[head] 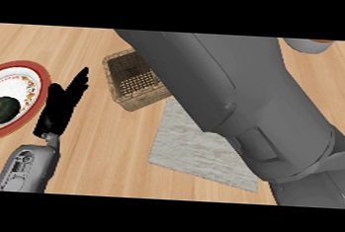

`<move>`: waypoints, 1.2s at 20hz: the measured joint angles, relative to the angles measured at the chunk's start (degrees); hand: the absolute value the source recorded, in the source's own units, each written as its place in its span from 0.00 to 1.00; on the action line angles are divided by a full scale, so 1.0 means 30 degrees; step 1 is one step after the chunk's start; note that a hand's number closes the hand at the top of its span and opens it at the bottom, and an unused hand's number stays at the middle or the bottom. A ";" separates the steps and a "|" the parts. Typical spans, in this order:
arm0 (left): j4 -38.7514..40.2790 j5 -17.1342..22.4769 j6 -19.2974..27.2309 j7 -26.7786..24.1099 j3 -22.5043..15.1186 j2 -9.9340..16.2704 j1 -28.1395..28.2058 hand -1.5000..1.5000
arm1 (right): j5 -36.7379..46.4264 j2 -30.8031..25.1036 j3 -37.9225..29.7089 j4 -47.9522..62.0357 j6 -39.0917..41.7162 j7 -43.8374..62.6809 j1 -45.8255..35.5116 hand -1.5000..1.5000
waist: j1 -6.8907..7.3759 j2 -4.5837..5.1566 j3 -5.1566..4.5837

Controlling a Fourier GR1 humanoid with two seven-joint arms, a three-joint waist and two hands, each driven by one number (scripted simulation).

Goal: Pick the tomato from the placemat and place it in the basket

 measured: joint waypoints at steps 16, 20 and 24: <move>-0.0247 0.0142 0.0091 0.0524 0.0451 0.0121 0.0087 0.50 | 0.1117 -0.0304 0.1111 -0.3069 -0.7188 -0.0279 0.3232 0.00 | -0.0588 -0.0187 0.0041; -0.0323 0.0136 0.0178 0.0346 0.0535 0.0096 0.0634 0.50 | 0.2539 -0.0845 0.0764 -0.4168 -0.7993 0.0311 0.3693 0.00 | -0.0929 -0.0318 0.0052; -0.0379 0.0120 0.0281 0.0348 0.0658 0.0132 0.0950 0.50 | 0.3474 -0.1373 -0.0027 -0.5660 -0.8345 0.1010 0.4440 0.00 | -0.1336 -0.0483 0.0075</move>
